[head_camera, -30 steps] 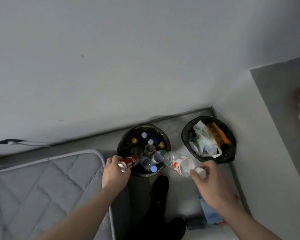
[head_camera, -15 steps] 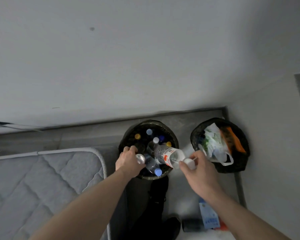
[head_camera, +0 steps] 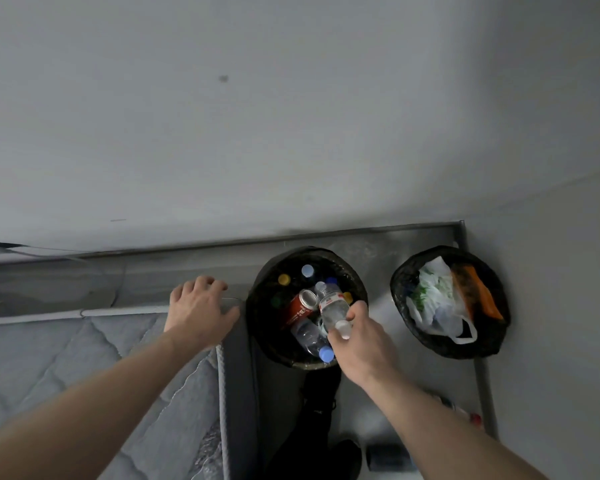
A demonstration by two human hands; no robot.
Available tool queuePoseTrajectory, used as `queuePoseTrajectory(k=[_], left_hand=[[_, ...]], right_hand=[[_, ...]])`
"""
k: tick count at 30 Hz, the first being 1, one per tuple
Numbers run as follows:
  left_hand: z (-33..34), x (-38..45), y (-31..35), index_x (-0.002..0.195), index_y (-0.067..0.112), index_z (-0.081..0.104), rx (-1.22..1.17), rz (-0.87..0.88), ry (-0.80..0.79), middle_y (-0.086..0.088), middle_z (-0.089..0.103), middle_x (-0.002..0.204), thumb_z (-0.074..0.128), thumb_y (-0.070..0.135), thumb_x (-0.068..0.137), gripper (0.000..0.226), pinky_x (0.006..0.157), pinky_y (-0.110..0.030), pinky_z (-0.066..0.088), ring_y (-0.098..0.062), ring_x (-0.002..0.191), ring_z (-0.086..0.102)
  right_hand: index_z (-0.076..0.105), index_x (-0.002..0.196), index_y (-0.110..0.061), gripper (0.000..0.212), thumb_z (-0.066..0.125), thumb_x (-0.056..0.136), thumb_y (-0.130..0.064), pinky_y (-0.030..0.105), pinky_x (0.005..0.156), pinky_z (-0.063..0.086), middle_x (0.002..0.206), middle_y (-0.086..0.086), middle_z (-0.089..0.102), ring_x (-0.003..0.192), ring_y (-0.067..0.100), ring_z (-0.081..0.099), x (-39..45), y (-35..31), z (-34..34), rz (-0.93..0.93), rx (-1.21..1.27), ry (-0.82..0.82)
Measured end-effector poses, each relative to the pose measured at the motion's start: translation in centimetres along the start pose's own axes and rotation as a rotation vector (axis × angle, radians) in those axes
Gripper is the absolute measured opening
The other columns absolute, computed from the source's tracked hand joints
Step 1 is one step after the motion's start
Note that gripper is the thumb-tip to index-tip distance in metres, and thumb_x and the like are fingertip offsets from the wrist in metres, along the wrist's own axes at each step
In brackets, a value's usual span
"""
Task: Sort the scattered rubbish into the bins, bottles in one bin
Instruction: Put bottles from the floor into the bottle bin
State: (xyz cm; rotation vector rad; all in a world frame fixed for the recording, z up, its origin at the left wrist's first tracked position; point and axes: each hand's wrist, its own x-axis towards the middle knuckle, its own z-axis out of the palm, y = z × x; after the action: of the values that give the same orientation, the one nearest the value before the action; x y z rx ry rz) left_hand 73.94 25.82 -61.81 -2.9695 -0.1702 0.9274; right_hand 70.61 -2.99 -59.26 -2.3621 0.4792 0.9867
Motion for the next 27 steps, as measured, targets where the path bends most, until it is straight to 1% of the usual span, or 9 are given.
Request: queuePoseTrajectory(k=[2,5,7,10,13,16,20,24,27], left_hand=[[0.9,-0.4,-0.3,0.128,0.035,0.059,0.033,-0.009,0.017,0.005,0.055,0.135,0.044,0.068,0.084,0.057,0.114,-0.044,0.028,-0.023,0.126,0.049],[1.0,-0.3,0.3,0.129,0.035,0.058,0.026,-0.022,0.046,0.005,0.055,0.135,0.038,0.068,0.085,0.059,0.116,-0.046,0.025,-0.023,0.126,0.048],[0.8,-0.2,0.5,0.129,0.034,0.058,0.036,-0.024,0.043,0.005,0.054,0.136,0.034,0.068,0.085,0.061,0.116,-0.048,0.024,-0.024,0.127,0.047],[0.8,-0.2,0.5,0.131,0.034,0.057,0.044,-0.017,0.032,0.004,0.052,0.138,0.03,0.068,0.084,0.064,0.117,-0.049,0.023,-0.024,0.129,0.045],[0.7,-0.2,0.5,0.131,0.034,0.057,0.04,-0.015,0.034,0.004,0.052,0.139,0.031,0.068,0.084,0.064,0.117,-0.049,0.023,-0.024,0.13,0.045],[0.8,-0.3,0.4,0.131,0.033,0.057,0.038,-0.019,0.027,0.004,0.051,0.138,0.033,0.066,0.084,0.062,0.117,-0.049,0.023,-0.024,0.13,0.045],[0.8,-0.2,0.6,0.127,0.033,0.059,0.042,-0.027,0.029,0.005,0.054,0.135,0.034,0.065,0.083,0.06,0.115,-0.049,0.025,-0.024,0.127,0.046],[1.1,-0.2,0.6,0.125,0.033,0.06,0.041,-0.032,0.052,0.005,0.055,0.131,0.034,0.063,0.082,0.059,0.114,-0.048,0.026,-0.023,0.124,0.048],[1.3,-0.1,0.5,0.125,0.033,0.06,0.044,-0.029,0.061,0.005,0.055,0.13,0.034,0.063,0.082,0.058,0.113,-0.047,0.026,-0.022,0.123,0.048]], right_hand=[[0.036,0.106,-0.031,0.028,0.054,0.094,-0.047,0.033,0.06,0.041,0.08,-0.01,0.055,0.068,0.017,0.056,0.1,-0.4,0.2,-0.012,0.033,0.07],[0.038,0.101,-0.036,0.023,0.056,0.093,-0.049,0.031,0.055,0.044,0.083,-0.011,0.058,0.065,0.009,0.059,0.1,-0.3,-0.1,-0.066,0.129,0.219],[0.04,0.1,-0.038,0.021,0.055,0.092,-0.049,0.031,0.054,0.044,0.082,-0.011,0.059,0.065,0.007,0.058,0.0,0.3,-0.5,-0.106,0.144,0.246],[0.045,0.101,-0.037,0.016,0.05,0.093,-0.05,0.034,0.057,0.047,0.078,-0.012,0.058,0.069,0.01,0.059,0.0,1.2,-0.8,-0.171,0.078,0.198],[0.047,0.1,-0.034,0.016,0.051,0.096,-0.049,0.03,0.057,0.04,0.076,-0.013,0.055,0.07,0.011,0.058,0.0,1.3,-0.7,-0.207,0.036,0.187],[0.046,0.097,-0.034,0.018,0.055,0.095,-0.049,0.03,0.056,0.039,0.078,-0.013,0.057,0.069,0.012,0.058,0.4,0.5,-0.4,-0.205,0.015,0.199],[0.044,0.1,-0.033,0.021,0.058,0.094,-0.048,0.027,0.053,0.033,0.087,-0.011,0.06,0.067,0.012,0.056,0.5,-0.6,0.7,-0.292,-0.21,0.157],[0.048,0.113,-0.03,0.03,0.062,0.094,-0.048,0.028,0.063,0.04,0.092,-0.008,0.066,0.082,0.016,0.068,0.8,-1.6,1.8,-0.328,-0.334,0.126],[0.053,0.121,-0.027,0.037,0.064,0.093,-0.049,0.028,0.065,0.041,0.094,-0.006,0.071,0.087,0.017,0.07,1.6,-2.0,2.7,-0.318,-0.352,0.083]])
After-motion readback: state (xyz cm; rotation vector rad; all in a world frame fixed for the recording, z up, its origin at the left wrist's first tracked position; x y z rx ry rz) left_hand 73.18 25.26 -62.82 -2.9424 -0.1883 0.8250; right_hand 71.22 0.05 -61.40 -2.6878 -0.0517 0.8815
